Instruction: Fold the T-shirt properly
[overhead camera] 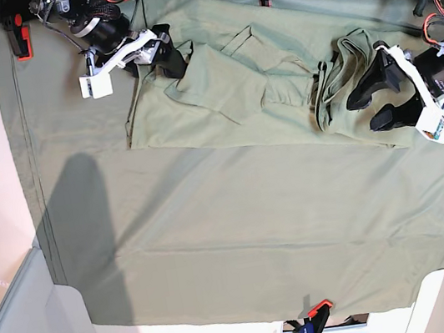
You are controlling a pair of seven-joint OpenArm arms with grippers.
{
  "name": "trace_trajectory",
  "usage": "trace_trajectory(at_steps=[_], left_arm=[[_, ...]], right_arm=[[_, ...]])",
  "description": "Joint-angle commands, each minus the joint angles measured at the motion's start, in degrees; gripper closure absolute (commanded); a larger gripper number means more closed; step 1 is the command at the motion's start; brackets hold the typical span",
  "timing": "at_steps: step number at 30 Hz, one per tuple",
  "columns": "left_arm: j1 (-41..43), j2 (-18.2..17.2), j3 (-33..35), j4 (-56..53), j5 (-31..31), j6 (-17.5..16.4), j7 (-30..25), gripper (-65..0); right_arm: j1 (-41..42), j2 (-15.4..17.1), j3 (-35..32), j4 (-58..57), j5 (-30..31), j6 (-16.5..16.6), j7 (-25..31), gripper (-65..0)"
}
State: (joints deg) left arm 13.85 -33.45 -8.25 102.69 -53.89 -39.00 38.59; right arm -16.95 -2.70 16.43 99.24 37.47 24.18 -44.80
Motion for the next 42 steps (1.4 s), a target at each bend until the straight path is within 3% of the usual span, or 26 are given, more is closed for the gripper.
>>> trace_trajectory(at_steps=[1,13,18,23,26,31,35,42], left_arm=[[-0.48,-0.87,-0.57,0.94,-1.18,-1.0,-0.98,-40.6],[-0.5,-0.87,-0.57,0.96,-2.23,-1.0,-0.55,-40.6],[-0.5,-0.87,-0.57,0.96,-2.21,-1.0,-0.55,-40.6],[-0.5,-0.87,-0.57,0.96,-2.03,-1.0,-0.55,-40.6],[-0.5,-0.87,-0.57,0.96,-2.05,-1.0,-0.59,-40.6],[-0.52,-0.87,-1.16,0.96,-2.1,-1.0,-0.59,-40.4],[-0.5,-1.14,-5.55,0.98,-3.04,-1.0,-0.57,-40.4],[-0.33,-3.39,-12.94,0.96,-6.56,-1.0,1.79,-40.4]], right_arm=[[0.59,-0.26,-0.11,0.81,0.44,0.26,1.46,-42.8],[7.91,-1.97,-0.07,-6.82,-1.03,0.26,1.62,-41.7],[7.76,-2.14,-0.07,-6.8,-1.03,0.28,0.61,-18.8],[7.72,-2.23,-0.35,-6.8,-1.03,0.5,0.63,-14.5],[7.72,-2.23,-1.92,-6.8,-1.36,0.74,0.68,-0.7],[7.74,-2.21,-5.25,-6.8,-7.52,0.74,2.71,0.0],[7.74,-1.51,-4.48,-6.8,-11.87,0.74,5.14,0.0],[7.89,4.22,2.82,-6.8,-11.1,0.7,5.53,0.0]])
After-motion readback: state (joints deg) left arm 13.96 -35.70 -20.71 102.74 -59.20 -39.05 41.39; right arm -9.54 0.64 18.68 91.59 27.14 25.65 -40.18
